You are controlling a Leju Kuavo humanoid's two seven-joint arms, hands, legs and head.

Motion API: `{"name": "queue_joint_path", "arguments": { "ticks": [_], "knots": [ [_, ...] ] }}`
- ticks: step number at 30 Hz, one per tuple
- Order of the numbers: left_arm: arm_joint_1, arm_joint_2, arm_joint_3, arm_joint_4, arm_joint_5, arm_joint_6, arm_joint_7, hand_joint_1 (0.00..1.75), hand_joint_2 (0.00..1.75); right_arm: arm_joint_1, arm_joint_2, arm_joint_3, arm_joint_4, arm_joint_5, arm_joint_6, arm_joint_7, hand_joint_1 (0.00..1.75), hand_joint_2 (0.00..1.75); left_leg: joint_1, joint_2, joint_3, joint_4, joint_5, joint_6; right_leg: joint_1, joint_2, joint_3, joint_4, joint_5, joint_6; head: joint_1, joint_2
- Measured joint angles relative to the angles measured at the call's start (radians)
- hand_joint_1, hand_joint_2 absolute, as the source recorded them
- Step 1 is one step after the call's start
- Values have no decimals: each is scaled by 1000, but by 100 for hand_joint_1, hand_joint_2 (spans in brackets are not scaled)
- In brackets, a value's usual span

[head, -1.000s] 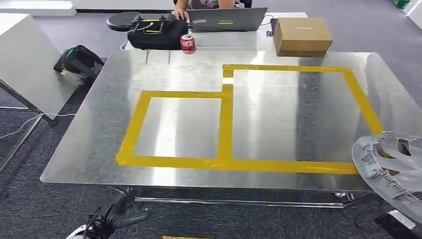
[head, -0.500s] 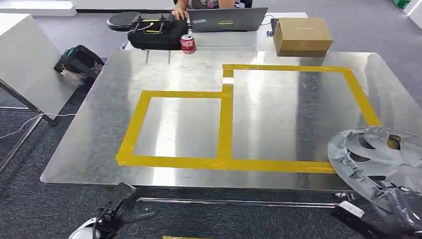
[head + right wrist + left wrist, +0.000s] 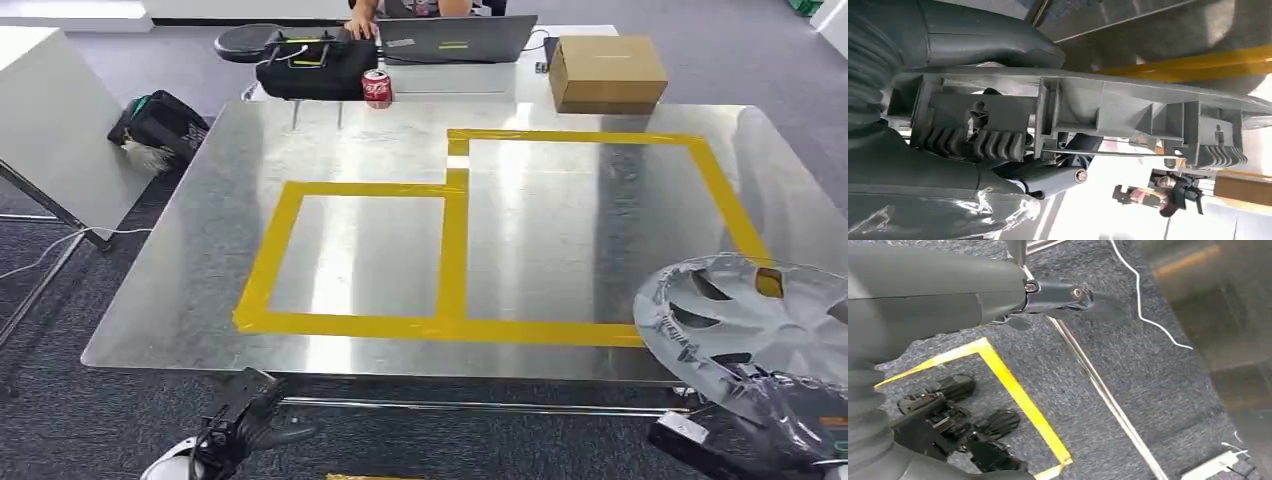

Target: Take the parts from the cabinet and place them on the table.

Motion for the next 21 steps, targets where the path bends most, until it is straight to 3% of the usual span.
{"name": "queue_joint_path", "arguments": {
  "ticks": [8,15,18,21],
  "knots": [
    [-31,-4,-21,23,-10,-14,-2,0,175,-55,-101,123,28,44,4,13,175,175,0,0,0,0,1,1,0,0,0,0,1,0,0,0],
    [-44,-5,-27,49,-21,-2,2,0,175,-68,-150,171,42,12,-23,35,175,175,0,0,0,0,1,1,0,0,0,0,1,0,0,0],
    [-46,-5,-27,62,-22,15,28,0,175,-59,-161,181,42,6,-39,65,175,175,-2,0,0,3,0,3,-3,0,0,-1,2,1,0,0],
    [-52,-5,-26,79,-22,35,92,0,175,-41,-161,184,41,-8,-73,95,175,175,-4,0,-1,5,-2,6,-5,0,0,-1,3,3,0,0]
  ]
}}
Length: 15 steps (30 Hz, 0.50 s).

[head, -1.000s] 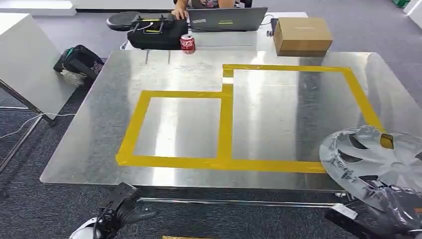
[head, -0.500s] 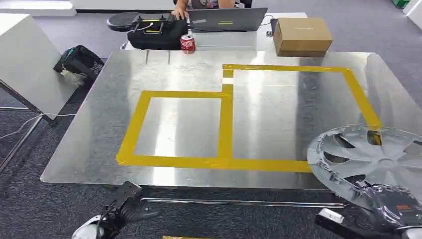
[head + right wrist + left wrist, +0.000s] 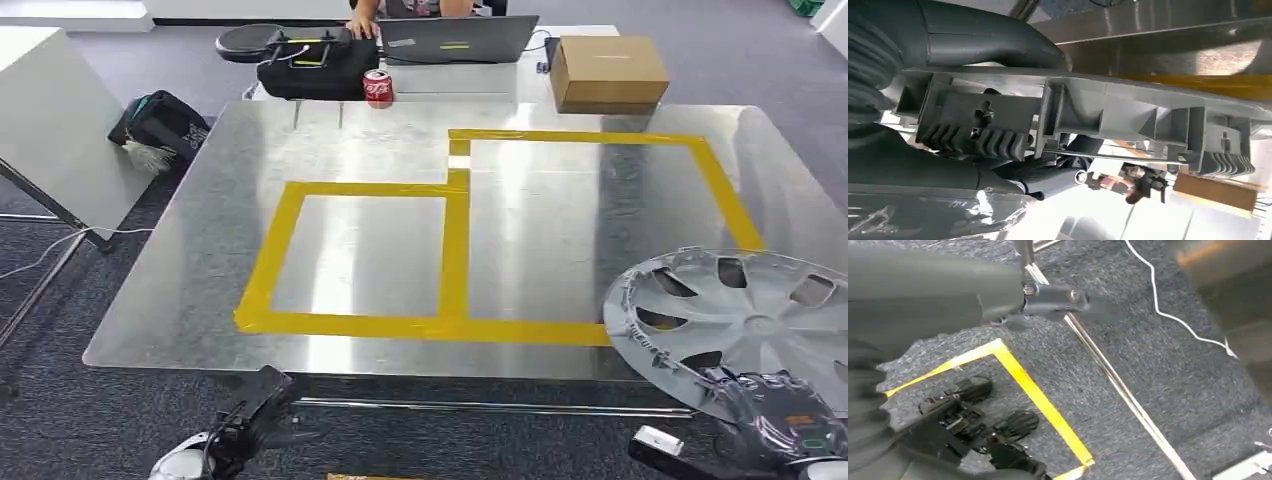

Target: Take the parts from the cabinet and place them on the table.

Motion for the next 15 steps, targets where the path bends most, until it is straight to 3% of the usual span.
{"name": "queue_joint_path", "arguments": {
  "ticks": [4,6,8,9,11,12,13,14,15],
  "knots": [
    [-15,0,0,10,-2,8,19,0,175,11,-2,1,-1,-4,-11,8,175,175,-8,0,-2,1,-2,13,-8,0,2,-2,2,9,0,0],
    [-19,-1,0,13,-2,8,21,0,175,16,-3,1,-2,-4,-12,8,175,175,-11,0,-2,-3,3,22,-10,1,6,-14,9,19,-1,0],
    [-21,-5,0,15,-3,10,23,0,175,21,-7,1,-4,-5,-12,9,175,175,4,1,13,-34,23,27,-6,-3,-5,-1,0,23,2,0],
    [-22,-5,1,18,-5,17,28,0,175,21,-10,1,-5,-6,-14,12,175,175,8,1,13,-36,26,31,-5,-3,-24,46,-34,28,4,0],
    [-24,-5,2,19,-16,44,43,0,175,30,-10,0,-6,-10,-20,27,175,175,12,-2,13,-36,26,30,-10,-3,-92,199,-105,39,4,0],
    [-25,-5,2,21,-21,53,48,0,175,36,-10,0,-6,-10,-24,31,175,175,14,-4,13,-36,25,29,-13,-3,-121,260,-125,45,5,0],
    [-26,-5,3,23,-22,63,55,0,175,42,-10,0,-7,-11,-28,38,175,175,17,-10,14,-36,24,26,-15,-3,-129,274,-119,50,5,0],
    [-26,-5,8,26,-26,75,61,0,175,52,-11,-3,-13,-12,-31,46,175,175,22,-18,17,-35,23,19,-18,-3,-113,243,-92,57,4,0],
    [-27,-6,12,28,-31,87,67,0,175,65,-14,-8,-23,-14,-34,55,175,175,29,-26,20,-32,20,11,-24,-3,-73,170,-49,65,5,0]
  ]
}}
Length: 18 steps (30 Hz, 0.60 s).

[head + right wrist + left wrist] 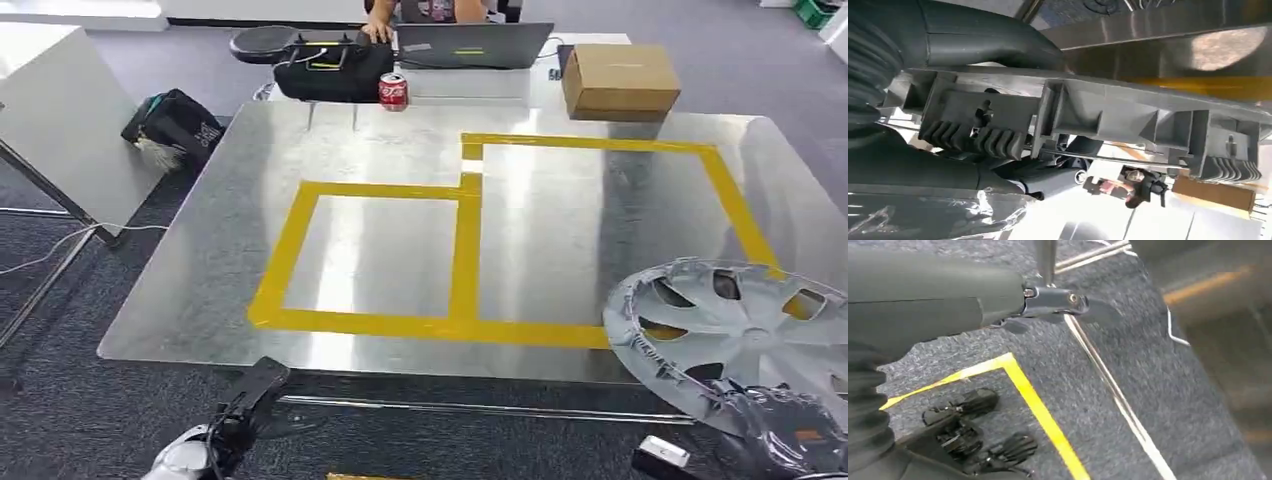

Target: Take the parts from the cabinet and place them on the table.

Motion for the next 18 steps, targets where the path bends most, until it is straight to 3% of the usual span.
{"name": "queue_joint_path", "arguments": {
  "ticks": [1,2,3,4,5,7,8,9,11,12,13,14,16,17,18],
  "knots": [
    [-1,-1,5,0,-2,6,5,0,175,8,-3,-3,-7,-4,0,5,175,175,7,-9,2,6,-5,-10,-8,4,50,-91,42,11,-1,0],
    [-3,1,12,0,-4,12,8,0,175,10,-4,-4,-10,-7,-1,9,175,175,6,-16,2,16,-12,-25,-20,31,92,-166,45,31,2,0],
    [-7,5,22,0,-8,17,10,0,175,10,-5,-3,-12,-10,0,10,175,175,5,-24,-6,24,-20,-36,-13,51,103,-174,20,16,13,0],
    [-8,5,25,0,-10,19,15,0,175,16,-7,-5,-18,-12,0,11,175,175,2,-31,-8,22,-18,-40,-16,37,103,-168,24,-18,9,0],
    [-5,5,32,3,-10,20,17,0,175,21,-8,-9,-22,-13,-1,11,175,175,2,-37,-9,17,-10,-42,-16,32,99,-163,23,-31,-2,0],
    [-3,6,42,5,-11,21,18,0,175,22,-9,-13,-23,-15,-1,11,175,175,8,-44,-11,14,-7,-50,-10,20,95,-158,22,-50,-3,0],
    [-3,6,45,5,-13,21,20,0,175,23,-11,-17,-27,-19,-1,9,175,175,7,-23,-16,28,-18,-51,-7,12,96,-160,24,-60,-5,0],
    [-3,6,45,5,-17,21,21,0,175,25,-12,-21,-31,-22,-2,8,175,175,4,-1,-41,76,-48,-48,-4,5,96,-161,25,-66,-10,0],
    [-3,5,46,5,-21,22,21,0,175,27,-13,-26,-32,-26,-2,8,175,175,-2,13,-137,251,-129,-42,5,-11,89,-161,26,-75,-13,0],
    [-3,5,46,5,-23,23,22,0,175,29,-13,-26,-33,-27,-3,8,175,175,-5,13,-179,327,-153,-36,11,-20,87,-161,26,-78,-11,0],
    [3,5,47,7,-28,25,28,0,175,33,-14,-28,-34,-30,-7,9,175,175,-9,13,-198,358,-152,-30,17,-27,86,-161,26,-81,-11,0],
    [16,6,48,8,-32,29,29,0,175,39,-15,-31,-36,-32,-10,11,175,175,-14,13,-193,340,-126,-20,22,-33,87,-161,26,-82,-12,0],
    [30,6,57,8,-38,37,29,0,175,55,-16,-45,-42,-36,-15,18,175,175,-27,19,-134,211,-43,3,32,-46,89,-161,25,-83,-11,0],
    [31,6,63,8,-44,41,29,0,175,61,-16,-53,-45,-37,-15,22,175,175,-37,44,-92,125,-5,19,34,-54,90,-161,25,-83,-11,0],
    [29,6,67,8,-47,44,29,0,175,65,-17,-56,-47,-39,-15,26,175,175,-51,87,-69,70,0,29,43,-62,89,-158,23,-80,-10,0]
  ]
}}
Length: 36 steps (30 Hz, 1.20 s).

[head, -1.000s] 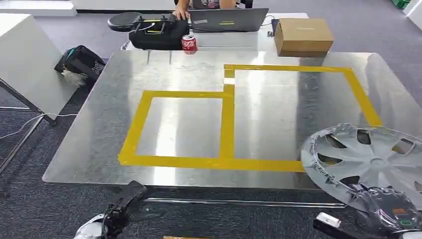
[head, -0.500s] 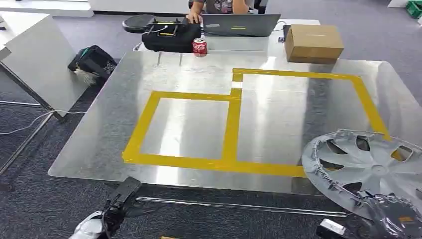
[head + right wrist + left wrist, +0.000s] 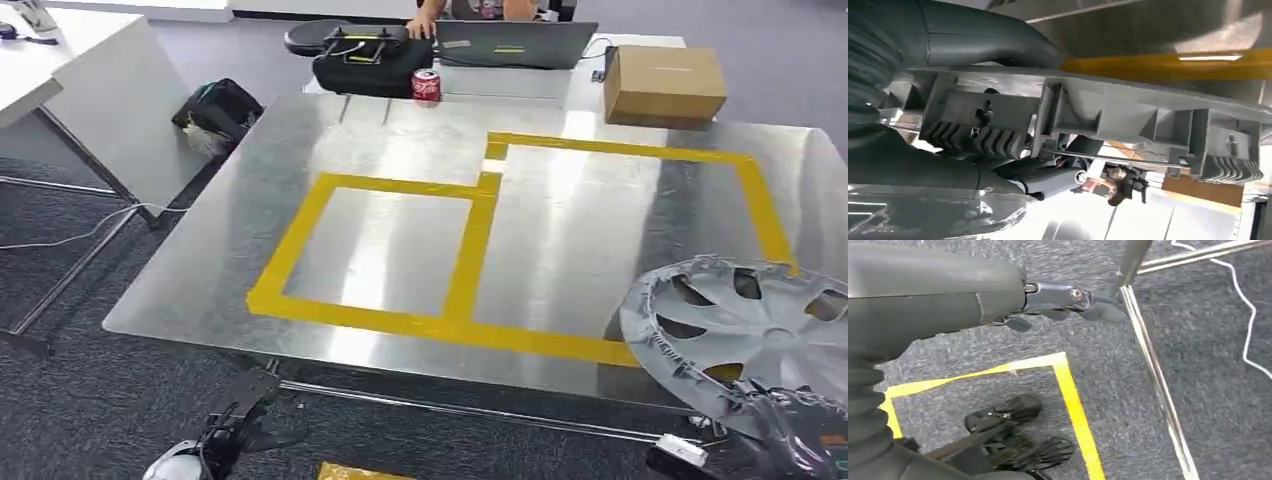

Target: Take the parts from the cabinet and place them on the table.

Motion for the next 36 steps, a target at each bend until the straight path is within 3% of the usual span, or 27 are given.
{"name": "queue_joint_path", "arguments": {
  "ticks": [1,2,4,5,6,7,9,10,11,12,14,15,16,19,20,21,23,24,25,26,28,29,30,31,32,33,36],
  "knots": [
    [-3,-1,2,0,-5,2,0,0,175,7,0,-6,0,-2,0,3,175,175,4,0,2,-14,-2,-11,3,-7,-4,3,-3,1,0,0],
    [0,-2,3,0,-6,4,0,0,175,17,-3,-13,-2,-2,-1,3,175,175,2,-12,-3,-15,1,-15,3,-17,-3,-2,-1,4,1,0],
    [8,-2,8,0,-9,5,0,0,175,20,-7,-23,-4,-5,-3,8,175,175,2,-30,-7,-17,5,-9,3,-35,2,-6,0,9,-1,0],
    [11,-2,12,0,-13,6,0,0,175,27,-11,-29,-5,-7,-5,11,175,175,12,-37,1,-25,11,-5,2,-30,-6,1,-9,16,-2,0],
    [10,-1,15,0,-14,8,-1,0,175,39,-11,-36,-7,-9,-6,13,175,175,14,-47,2,-26,12,-2,0,10,-14,33,-32,23,5,0],
    [9,-2,20,0,-14,8,-1,0,175,47,-14,-45,-8,-10,-9,16,175,175,16,-55,1,-26,13,0,-3,33,-42,95,-67,26,9,0],
    [12,-3,24,0,-14,8,-1,0,175,64,-14,-56,-8,-15,-16,22,175,175,16,-74,0,-26,12,1,-4,48,-122,261,-137,33,11,0],
    [16,-4,27,0,-14,8,-1,0,175,78,-14,-65,-8,-20,-21,25,175,175,16,-84,1,-25,12,1,-4,50,-145,303,-144,34,10,0],
    [20,-4,29,0,-15,8,0,0,175,92,-14,-79,-8,-23,-28,27,175,175,16,-95,2,-25,12,1,-4,50,-146,296,-126,34,11,0],
    [23,-5,31,0,-15,8,0,0,175,101,-14,-93,-8,-24,-31,28,175,175,18,-106,4,-24,11,0,-5,52,-122,239,-83,35,11,0],
    [24,-6,36,0,-15,8,0,0,175,110,-14,-113,-9,-29,-36,30,175,175,22,-128,11,-23,7,-7,-15,77,-38,59,9,41,11,0],
    [23,-5,37,0,-15,8,0,0,175,115,-14,-121,-8,-29,-37,30,175,175,20,-136,10,-22,4,-13,-22,121,-12,13,4,46,11,0],
    [22,-5,42,0,-15,8,0,0,175,125,-13,-128,-10,-32,-39,30,175,175,17,-146,5,-12,3,-17,-24,129,3,-14,-4,36,11,0],
    [34,-6,54,0,-16,8,0,0,175,150,-12,-169,-11,-55,-41,17,175,175,22,-169,-4,-24,16,-33,-18,102,-2,-4,-1,13,10,0],
    [37,-4,59,0,-18,10,0,0,175,160,-8,-191,-11,-64,-39,8,175,175,22,-170,-6,-22,9,-38,-26,93,4,-11,2,6,10,0],
    [39,-5,64,0,-20,12,0,0,175,164,-2,-208,-11,-68,-34,1,175,175,16,-126,-14,0,-9,-44,-24,89,7,-13,1,1,8,0],
    [39,-9,73,0,-27,13,-1,0,175,171,31,-247,-11,-87,-22,-29,175,175,19,-78,-83,138,-80,-53,-22,72,8,-13,-2,-8,3,0],
    [41,-11,77,0,-28,14,-2,0,175,171,52,-267,-11,-96,-16,-44,175,175,20,-73,-127,224,-114,-54,-21,65,7,-13,-3,-9,2,0],
    [44,-11,80,0,-30,15,-2,0,175,170,66,-279,-11,-101,-13,-52,175,175,20,-73,-158,283,-128,-54,-21,60,8,-13,-4,-10,2,0],
    [47,-11,82,0,-30,16,-2,0,175,170,75,-288,-11,-102,-8,-57,175,175,20,-73,-165,293,-122,-54,-21,57,9,-13,-4,-10,2,0],
    [50,-11,90,-1,-36,16,-2,0,175,167,99,-309,-11,-104,10,-81,175,175,20,-73,-126,210,-55,-48,-20,51,12,-13,-5,-10,2,0],
    [50,-11,97,-1,-39,16,-2,0,175,164,118,-325,-11,-104,21,-102,175,175,19,-72,-70,102,-2,-43,-19,50,16,-13,-7,-8,3,0],
    [50,-12,100,-2,-43,15,-2,0,175,161,134,-338,-11,-104,29,-123,175,175,19,-70,-29,29,26,-39,-19,49,18,-13,-8,-5,2,0],
    [49,-13,103,-3,-49,11,-3,0,175,155,156,-357,-11,-97,45,-152,175,175,14,-65,-4,-21,13,-37,-12,48,16,-10,-12,0,3,0],
    [49,-16,105,-4,-52,8,-7,0,175,149,179,-375,-11,-87,65,-174,175,175,19,-65,-4,-28,19,-38,-10,48,12,-9,-13,2,4,0],
    [52,-21,109,-4,-57,5,-13,0,175,144,205,-395,-10,-75,89,-200,175,175,19,-66,-5,-30,19,-45,-9,48,9,-10,-14,-14,4,0],
    [58,-22,123,-4,-60,-2,-34,0,175,123,266,-446,-5,-57,126,-251,175,175,17,-66,-2,-30,17,-41,-9,48,12,-21,-11,-10,4,0]
  ]
}}
